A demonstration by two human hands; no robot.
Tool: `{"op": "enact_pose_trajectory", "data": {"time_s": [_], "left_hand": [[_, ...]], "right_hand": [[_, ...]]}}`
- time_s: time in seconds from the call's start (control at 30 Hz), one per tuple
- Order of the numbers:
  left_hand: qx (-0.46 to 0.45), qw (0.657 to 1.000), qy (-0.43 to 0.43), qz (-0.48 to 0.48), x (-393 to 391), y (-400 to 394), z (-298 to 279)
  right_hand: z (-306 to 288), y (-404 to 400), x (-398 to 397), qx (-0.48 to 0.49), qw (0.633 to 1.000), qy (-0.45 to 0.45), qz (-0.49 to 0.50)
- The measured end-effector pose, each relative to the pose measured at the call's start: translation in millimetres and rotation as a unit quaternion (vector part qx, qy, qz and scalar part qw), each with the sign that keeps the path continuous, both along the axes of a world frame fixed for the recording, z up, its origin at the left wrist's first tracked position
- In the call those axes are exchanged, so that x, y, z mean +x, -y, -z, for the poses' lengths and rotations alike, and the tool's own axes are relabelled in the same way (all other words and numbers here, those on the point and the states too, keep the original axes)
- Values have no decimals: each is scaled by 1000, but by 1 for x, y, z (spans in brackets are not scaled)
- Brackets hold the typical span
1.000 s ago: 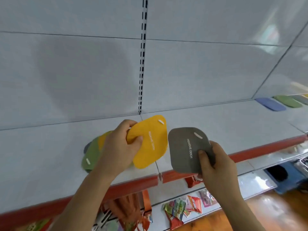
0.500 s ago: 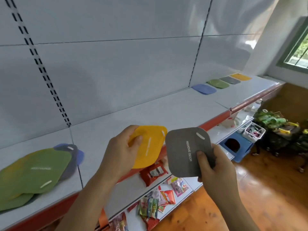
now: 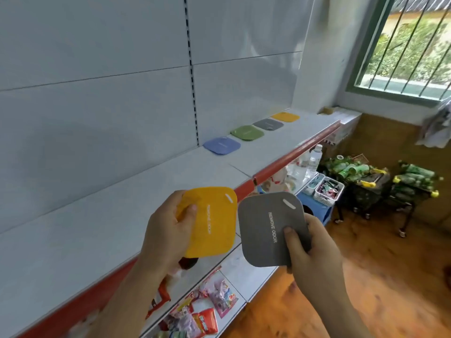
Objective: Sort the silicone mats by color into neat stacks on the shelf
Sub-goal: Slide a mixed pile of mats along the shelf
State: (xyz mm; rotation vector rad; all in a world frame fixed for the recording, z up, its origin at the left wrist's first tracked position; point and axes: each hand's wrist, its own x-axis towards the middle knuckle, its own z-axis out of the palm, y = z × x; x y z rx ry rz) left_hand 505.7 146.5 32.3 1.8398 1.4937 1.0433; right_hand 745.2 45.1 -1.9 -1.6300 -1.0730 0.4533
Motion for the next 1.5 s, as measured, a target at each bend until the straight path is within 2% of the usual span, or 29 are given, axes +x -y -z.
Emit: {"op": "enact_pose_trajectory", "data": {"time_s": [0.3, 0.47, 0.8, 1.23, 1.33, 1.5], "left_hand": [[-17, 999, 48, 9, 113, -100, 18], [-34, 996, 77, 17, 176, -170, 17], [-61, 996, 58, 28, 277, -274, 17], [-59, 987, 44, -143, 393, -363, 18], [-70, 977, 41, -198, 391, -377, 21], [-54, 963, 59, -259, 377, -407, 17]], "right_hand": [[14, -86, 104, -26, 999, 14, 21], [1, -144, 160, -27, 999, 26, 32], [2, -249, 262, -13, 999, -5, 38], [16, -442, 417, -46, 992, 18, -115], [15, -491, 421, -57, 986, 36, -151], [17, -566, 397, -93, 973, 4, -213]]}}
